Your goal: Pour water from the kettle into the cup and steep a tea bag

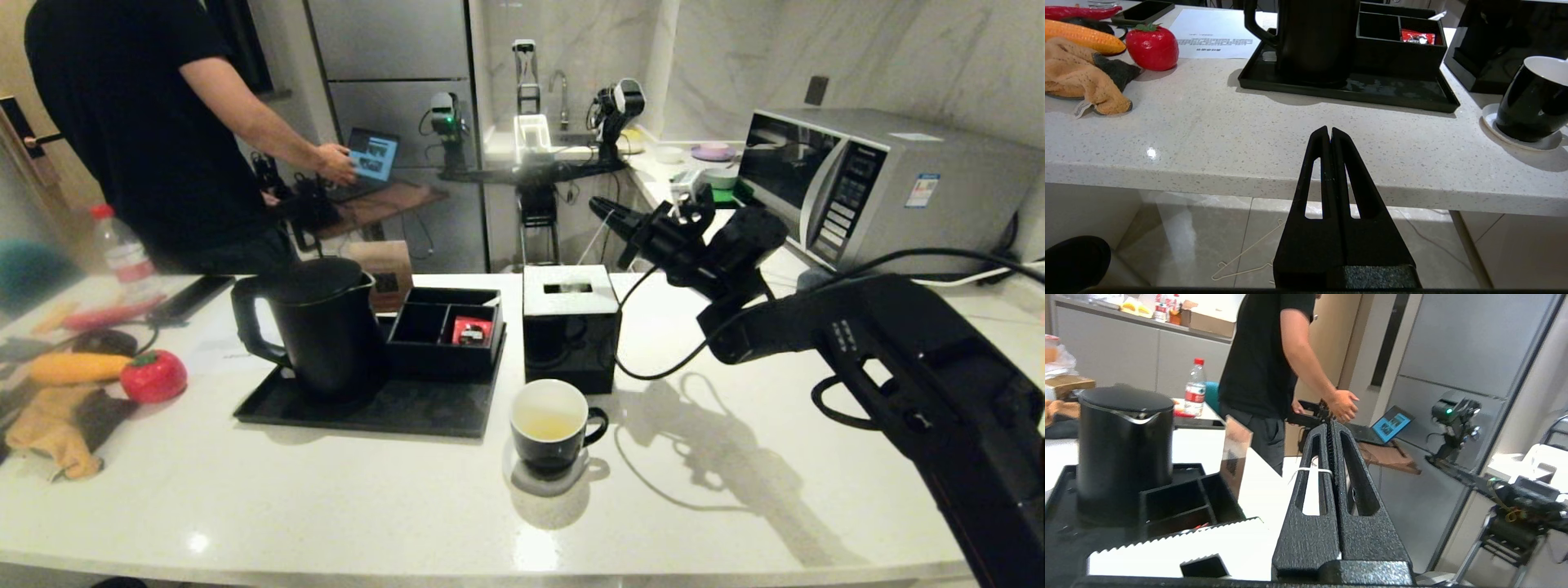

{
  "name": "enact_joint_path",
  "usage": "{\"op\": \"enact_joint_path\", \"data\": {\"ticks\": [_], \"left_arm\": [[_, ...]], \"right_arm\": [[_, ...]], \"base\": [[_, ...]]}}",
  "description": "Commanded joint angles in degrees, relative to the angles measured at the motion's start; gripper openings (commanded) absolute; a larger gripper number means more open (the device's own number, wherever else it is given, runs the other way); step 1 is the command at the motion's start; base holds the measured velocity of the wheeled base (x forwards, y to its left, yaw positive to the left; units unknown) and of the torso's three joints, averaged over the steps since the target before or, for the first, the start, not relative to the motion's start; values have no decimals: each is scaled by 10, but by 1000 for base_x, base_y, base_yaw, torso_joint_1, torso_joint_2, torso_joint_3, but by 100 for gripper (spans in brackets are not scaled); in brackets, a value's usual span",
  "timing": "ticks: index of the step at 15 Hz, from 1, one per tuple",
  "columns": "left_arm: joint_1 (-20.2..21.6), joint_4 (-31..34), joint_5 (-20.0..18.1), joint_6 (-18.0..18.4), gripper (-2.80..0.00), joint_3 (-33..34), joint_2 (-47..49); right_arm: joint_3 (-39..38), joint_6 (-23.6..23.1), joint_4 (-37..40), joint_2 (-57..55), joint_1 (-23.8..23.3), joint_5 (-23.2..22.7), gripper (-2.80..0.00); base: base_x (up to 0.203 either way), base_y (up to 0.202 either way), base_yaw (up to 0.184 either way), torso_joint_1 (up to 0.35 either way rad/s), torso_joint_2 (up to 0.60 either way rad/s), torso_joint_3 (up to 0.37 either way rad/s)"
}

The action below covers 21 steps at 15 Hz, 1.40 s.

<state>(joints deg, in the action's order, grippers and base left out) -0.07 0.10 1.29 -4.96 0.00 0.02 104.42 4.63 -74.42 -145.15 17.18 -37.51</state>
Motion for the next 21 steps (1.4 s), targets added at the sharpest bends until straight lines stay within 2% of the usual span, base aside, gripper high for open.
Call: {"op": "enact_joint_path", "data": {"ticks": [1,10,12,13,19,21], "left_arm": [[0,0,0,0,-280,0,0],[0,0,0,0,-280,0,0],[0,0,0,0,-280,0,0],[0,0,0,0,-280,0,0],[0,0,0,0,-280,0,0],[0,0,0,0,-280,0,0]], "right_arm": [[-21,-1,-11,0,8,-2,-280],[-42,-1,-13,1,21,2,-280],[-45,-1,-12,2,23,17,-280],[-46,-1,-11,2,25,22,0],[-49,-3,-13,8,26,24,0],[-50,-19,-12,9,25,24,0]], "base": [[0,0,0,0,0,0],[0,0,0,0,0,0],[0,0,0,0,0,0],[0,0,0,0,0,0],[0,0,0,0,0,0],[0,0,0,0,0,0]]}}
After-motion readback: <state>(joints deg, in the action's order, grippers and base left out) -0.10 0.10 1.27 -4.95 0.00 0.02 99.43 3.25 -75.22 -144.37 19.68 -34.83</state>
